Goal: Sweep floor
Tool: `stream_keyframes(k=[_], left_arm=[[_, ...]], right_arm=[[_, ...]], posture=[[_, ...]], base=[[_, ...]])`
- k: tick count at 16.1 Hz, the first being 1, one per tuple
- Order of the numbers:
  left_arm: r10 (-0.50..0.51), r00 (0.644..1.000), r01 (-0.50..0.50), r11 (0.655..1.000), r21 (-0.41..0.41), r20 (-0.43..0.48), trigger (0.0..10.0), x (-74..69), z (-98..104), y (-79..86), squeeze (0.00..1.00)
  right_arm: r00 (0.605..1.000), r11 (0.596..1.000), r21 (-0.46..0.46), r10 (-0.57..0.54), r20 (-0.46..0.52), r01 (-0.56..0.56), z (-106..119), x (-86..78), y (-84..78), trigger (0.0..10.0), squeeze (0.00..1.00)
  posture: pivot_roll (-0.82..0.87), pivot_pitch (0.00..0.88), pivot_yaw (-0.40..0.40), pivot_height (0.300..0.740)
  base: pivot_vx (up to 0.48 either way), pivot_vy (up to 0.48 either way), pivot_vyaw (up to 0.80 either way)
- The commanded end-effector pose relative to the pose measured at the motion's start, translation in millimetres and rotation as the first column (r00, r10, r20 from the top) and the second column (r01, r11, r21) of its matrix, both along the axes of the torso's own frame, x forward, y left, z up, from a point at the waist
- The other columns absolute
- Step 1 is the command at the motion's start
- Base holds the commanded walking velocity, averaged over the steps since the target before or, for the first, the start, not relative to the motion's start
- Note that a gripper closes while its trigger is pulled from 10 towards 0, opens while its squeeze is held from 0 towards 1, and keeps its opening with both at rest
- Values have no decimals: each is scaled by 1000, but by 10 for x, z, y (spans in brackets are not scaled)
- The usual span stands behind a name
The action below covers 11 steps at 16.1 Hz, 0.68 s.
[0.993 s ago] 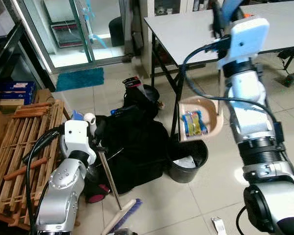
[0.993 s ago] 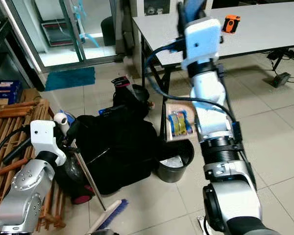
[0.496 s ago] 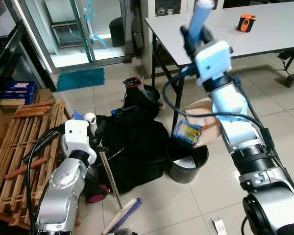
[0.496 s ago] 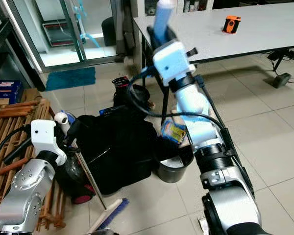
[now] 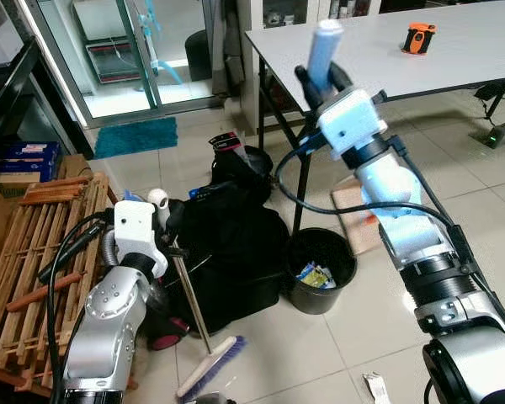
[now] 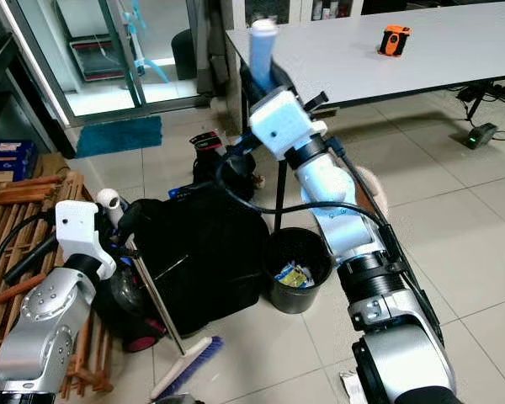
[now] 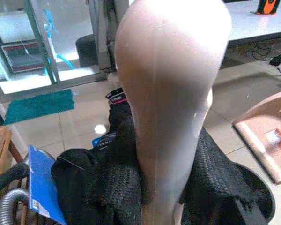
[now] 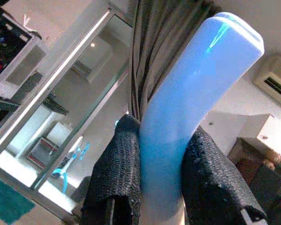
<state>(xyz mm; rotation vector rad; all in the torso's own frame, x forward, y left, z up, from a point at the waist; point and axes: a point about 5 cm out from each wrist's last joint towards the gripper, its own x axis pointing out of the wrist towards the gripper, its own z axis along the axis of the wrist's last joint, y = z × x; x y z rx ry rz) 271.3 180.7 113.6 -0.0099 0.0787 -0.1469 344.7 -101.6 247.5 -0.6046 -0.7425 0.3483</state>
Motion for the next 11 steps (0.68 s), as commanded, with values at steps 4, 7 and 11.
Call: stream_keyframes(k=[4,7,11], left_arm=[[-36,999,35,998,43,20,10000,46,48,-17,0],[-49,999,48,998,44,24,10000,39,49,-48,0],[-56,998,55,997,54,29,10000,50,54,-80,0]], right_arm=[[964,964,23,-265,-22,266,76,-124,-553,10000,0],[870,876,20,-475,-129,482,56,-248,-986,10000,0],[786,824,27,-530,-318,566,-285,-431,-1144,10000,0]], posture=[[51,0,103,740],[33,0,103,740],[18,3,97,740]], base=[[0,0,0],[0,0,0],[0,0,-200]])
